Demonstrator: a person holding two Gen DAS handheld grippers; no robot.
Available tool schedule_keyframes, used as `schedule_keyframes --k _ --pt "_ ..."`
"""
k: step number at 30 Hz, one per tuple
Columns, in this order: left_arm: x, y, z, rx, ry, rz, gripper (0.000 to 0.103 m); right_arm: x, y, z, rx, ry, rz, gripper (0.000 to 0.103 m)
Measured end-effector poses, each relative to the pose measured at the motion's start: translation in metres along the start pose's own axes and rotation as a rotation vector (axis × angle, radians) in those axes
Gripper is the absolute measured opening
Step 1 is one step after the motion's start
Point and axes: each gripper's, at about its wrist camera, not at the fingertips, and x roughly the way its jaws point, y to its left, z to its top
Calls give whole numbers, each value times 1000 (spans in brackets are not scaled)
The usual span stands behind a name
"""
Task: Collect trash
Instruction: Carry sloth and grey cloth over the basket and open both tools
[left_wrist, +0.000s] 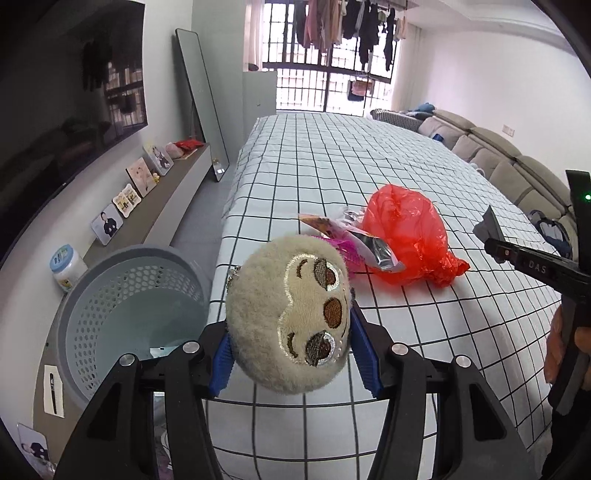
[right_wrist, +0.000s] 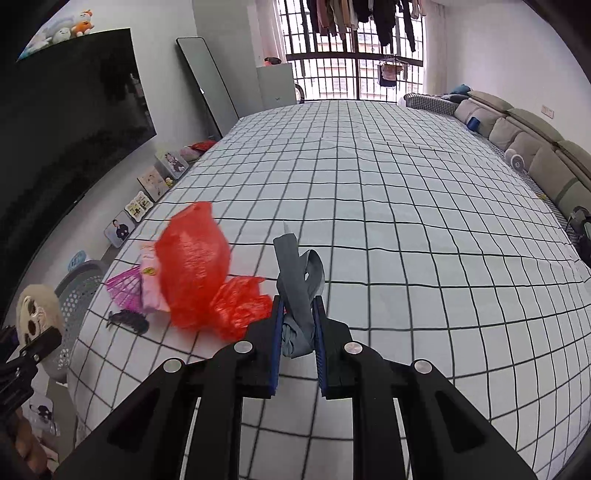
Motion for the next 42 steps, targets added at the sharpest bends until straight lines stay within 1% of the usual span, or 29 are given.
schedule_keyframes --k 2,4,7,9,12,16,19,23,26,31,35,36,42 --pt "-5 12 0 -15 -10 11 54 -12 20 -5 -19 -13 20 15" --pt "-8 27 0 -30 -19 25 54 -21 42 -9 -34 -19 58 15" --pt "-9 47 -2 -42 -28 73 54 -29 78 -12 -76 -19 122 15" --pt "-9 63 -4 -54 -30 105 54 -27 106 -13 -108 -12 181 15" --pt "-8 88 -9 -78 -19 139 54 -18 155 -14 -164 12 260 15" --pt "-5 123 -15 -113 -9 193 54 4 216 -14 -238 60 345 15" --pt "-3 148 -19 -137 -4 222 54 20 254 -12 -298 92 382 15" --pt "3 180 -23 -185 18 243 54 43 290 -5 -353 128 408 15" --pt "10 197 -26 -204 36 252 54 66 309 -6 -370 166 415 15" --pt "22 211 -31 -216 67 251 54 98 322 -12 -371 217 423 15" --pt "31 213 -36 -215 96 257 54 110 326 -17 -373 240 426 15" --pt "33 213 -36 -219 104 256 54 107 323 -22 -372 242 427 15" --pt "43 216 -41 -237 135 254 56 117 318 -22 -343 268 440 15"
